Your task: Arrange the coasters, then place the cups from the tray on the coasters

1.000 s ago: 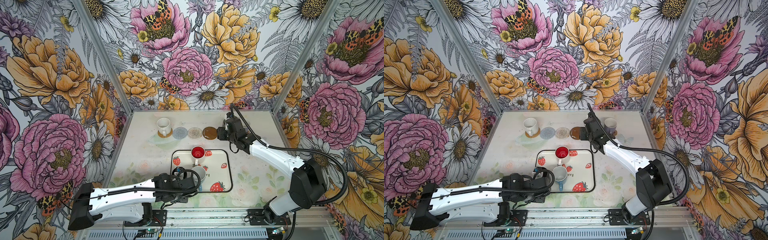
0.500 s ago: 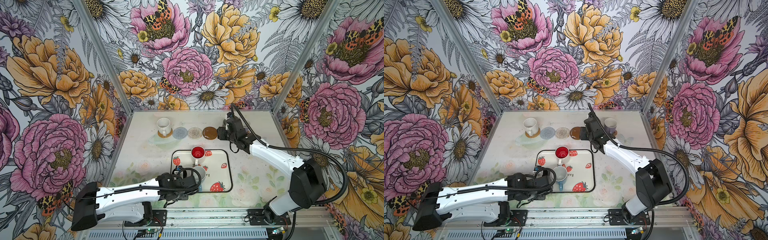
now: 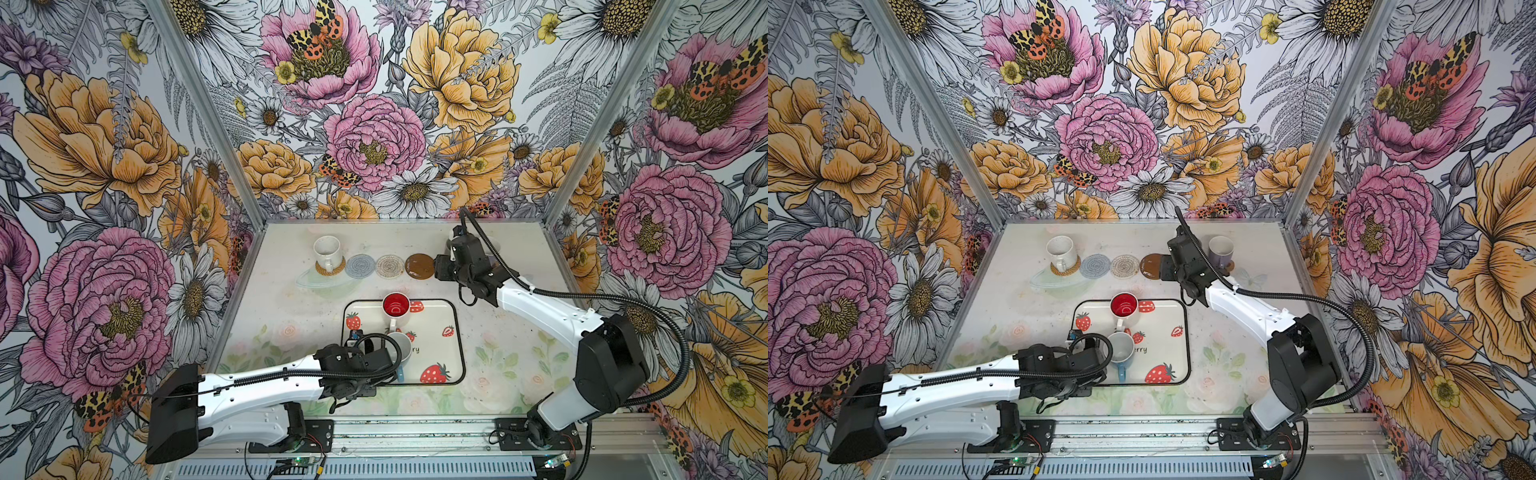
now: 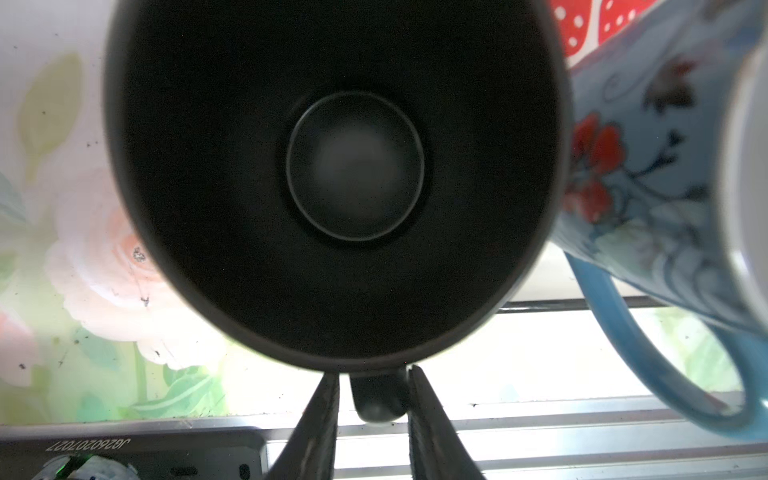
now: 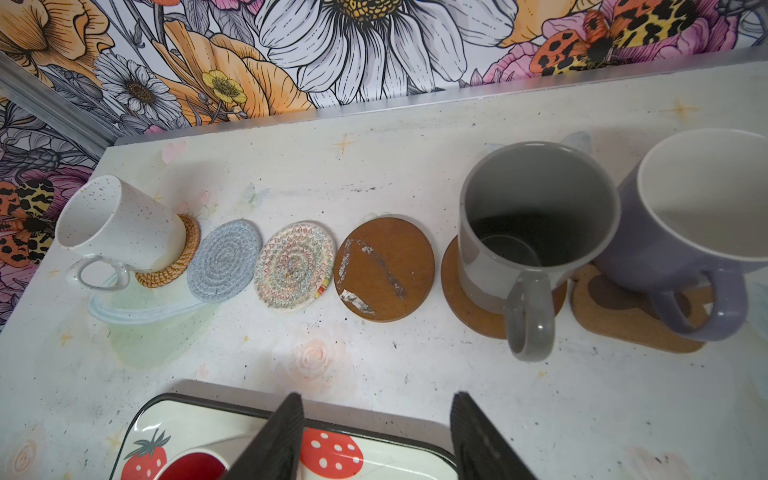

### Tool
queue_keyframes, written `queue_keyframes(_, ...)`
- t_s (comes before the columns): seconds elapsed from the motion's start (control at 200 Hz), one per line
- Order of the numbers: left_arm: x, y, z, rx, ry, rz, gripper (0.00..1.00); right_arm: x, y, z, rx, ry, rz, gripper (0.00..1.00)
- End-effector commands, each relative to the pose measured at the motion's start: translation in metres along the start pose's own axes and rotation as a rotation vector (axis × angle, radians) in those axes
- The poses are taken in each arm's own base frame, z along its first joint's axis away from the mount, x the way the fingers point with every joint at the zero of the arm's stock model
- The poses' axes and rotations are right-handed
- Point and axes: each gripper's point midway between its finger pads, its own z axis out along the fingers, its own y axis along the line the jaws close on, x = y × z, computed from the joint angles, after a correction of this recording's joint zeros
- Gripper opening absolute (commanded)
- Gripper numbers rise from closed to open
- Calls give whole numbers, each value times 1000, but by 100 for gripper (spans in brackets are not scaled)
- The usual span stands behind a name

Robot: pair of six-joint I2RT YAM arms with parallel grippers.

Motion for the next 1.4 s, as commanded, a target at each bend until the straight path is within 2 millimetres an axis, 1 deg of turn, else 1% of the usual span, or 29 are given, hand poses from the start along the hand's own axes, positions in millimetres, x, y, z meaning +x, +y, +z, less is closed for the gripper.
queue_keyframes(0.0, -6, 1, 4, -10, -30, -4, 26, -14, 5, 1, -20, -36, 22, 59)
queue_keyframes(0.21, -7, 2, 4, -13, -33, -7, 22, -14, 6, 1, -22, -35, 21, 59)
queue_keyframes(0.811, -11, 3, 6, -27, -47, -12, 18, -14, 6, 2, -25, -32, 22, 59)
queue_keyframes(0.846, -11, 3, 6, -30, -47, -10, 19, -14, 6, 2, -26, -32, 21, 59)
queue_keyframes(0.996, -14, 3, 6, -37, -51, -11, 31, -14, 6, 2, -28, -30, 23, 59)
queue_keyframes(1.091, -17, 3, 6, -39, -55, -12, 36, -13, 6, 3, -28, -28, 21, 59)
queue_keyframes(1.206, -21, 3, 5, -40, -60, -15, 39, -14, 6, 3, -29, -27, 22, 59)
queue_keyframes(1.396, -27, 5, 5, -46, -64, -18, 41, -14, 4, 3, -25, -28, 23, 59)
